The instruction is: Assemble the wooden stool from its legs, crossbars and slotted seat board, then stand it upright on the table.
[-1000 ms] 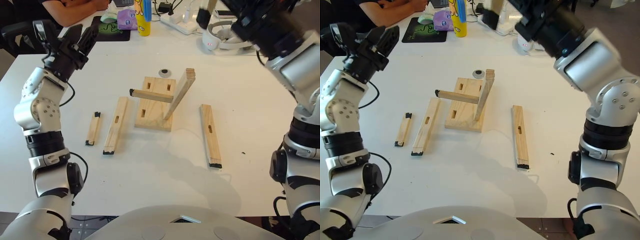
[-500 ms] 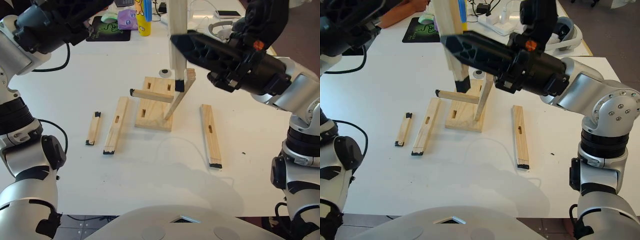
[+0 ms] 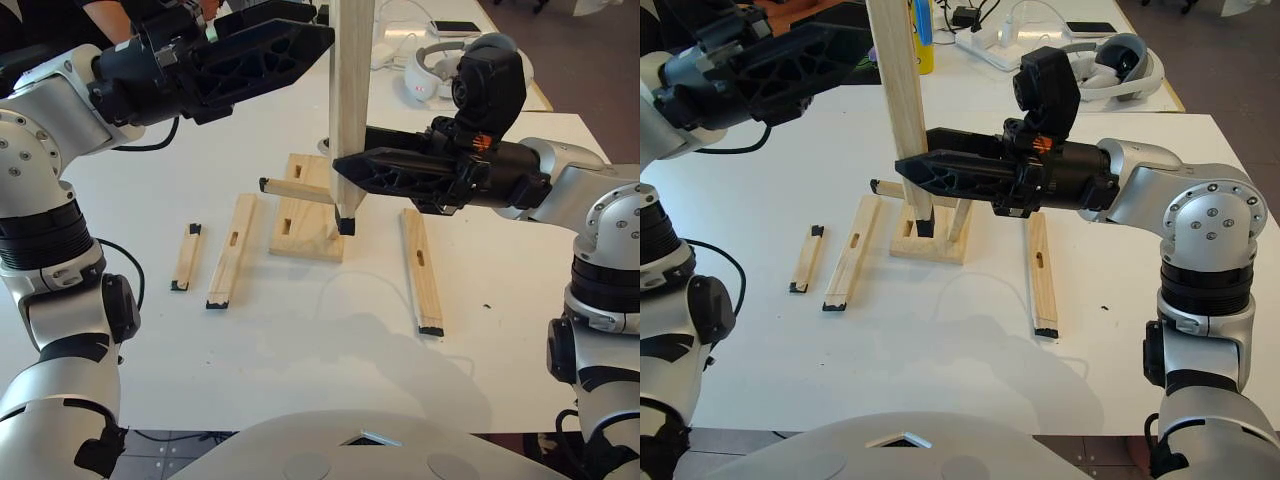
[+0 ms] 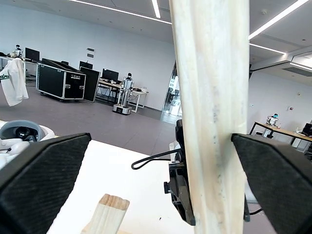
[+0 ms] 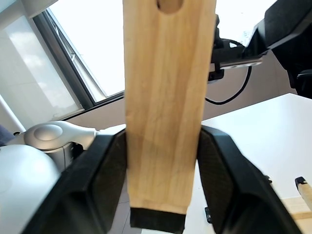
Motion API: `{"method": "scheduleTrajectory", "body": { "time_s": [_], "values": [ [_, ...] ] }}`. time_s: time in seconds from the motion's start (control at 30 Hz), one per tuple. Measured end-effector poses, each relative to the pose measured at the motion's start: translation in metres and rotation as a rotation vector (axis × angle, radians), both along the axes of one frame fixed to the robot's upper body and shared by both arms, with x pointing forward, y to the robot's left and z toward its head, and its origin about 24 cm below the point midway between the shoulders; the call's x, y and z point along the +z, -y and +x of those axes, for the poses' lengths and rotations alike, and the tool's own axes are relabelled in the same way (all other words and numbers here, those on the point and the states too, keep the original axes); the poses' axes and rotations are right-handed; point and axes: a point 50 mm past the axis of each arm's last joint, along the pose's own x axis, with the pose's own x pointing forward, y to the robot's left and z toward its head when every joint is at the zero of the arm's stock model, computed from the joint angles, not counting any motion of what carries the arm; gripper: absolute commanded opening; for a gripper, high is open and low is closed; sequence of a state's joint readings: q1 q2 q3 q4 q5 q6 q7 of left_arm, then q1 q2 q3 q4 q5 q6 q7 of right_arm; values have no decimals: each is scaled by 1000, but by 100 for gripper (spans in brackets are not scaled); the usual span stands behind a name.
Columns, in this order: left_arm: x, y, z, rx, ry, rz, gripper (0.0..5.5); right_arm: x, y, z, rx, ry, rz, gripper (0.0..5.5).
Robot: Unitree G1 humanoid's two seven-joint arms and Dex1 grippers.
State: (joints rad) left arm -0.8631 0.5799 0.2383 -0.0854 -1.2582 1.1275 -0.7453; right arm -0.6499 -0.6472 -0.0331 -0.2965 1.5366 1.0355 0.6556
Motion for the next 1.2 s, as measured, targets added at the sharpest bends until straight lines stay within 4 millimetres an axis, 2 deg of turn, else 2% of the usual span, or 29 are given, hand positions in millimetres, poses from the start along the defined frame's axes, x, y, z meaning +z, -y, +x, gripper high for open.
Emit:
{"method": "scheduleTrajectory", "body": {
  "time_s": [0.13, 0.27, 0.37, 0.57, 0.9, 1.2],
  "values": [
    [0, 0, -3, -37, -8, 3, 540, -3, 5, 4, -11, 2, -30, 207],
    [2, -9, -4, -30, 0, 19, 540, -6, 15, 5, -26, 23, -69, 206],
    [2, -14, -1, -19, -16, 3, 540, -15, 20, 0, -3, 43, -143, 206],
    [-1, -11, 0, -43, -40, 14, 540, -26, 23, -2, 63, 68, -247, 206],
    [-8, -6, -7, -150, -64, 111, 540, -29, 26, 2, 110, 101, -307, 206],
    [-12, -3, -7, -195, -85, 129, 389, -33, 26, 3, 134, 116, -341, 206]
  ]
}}
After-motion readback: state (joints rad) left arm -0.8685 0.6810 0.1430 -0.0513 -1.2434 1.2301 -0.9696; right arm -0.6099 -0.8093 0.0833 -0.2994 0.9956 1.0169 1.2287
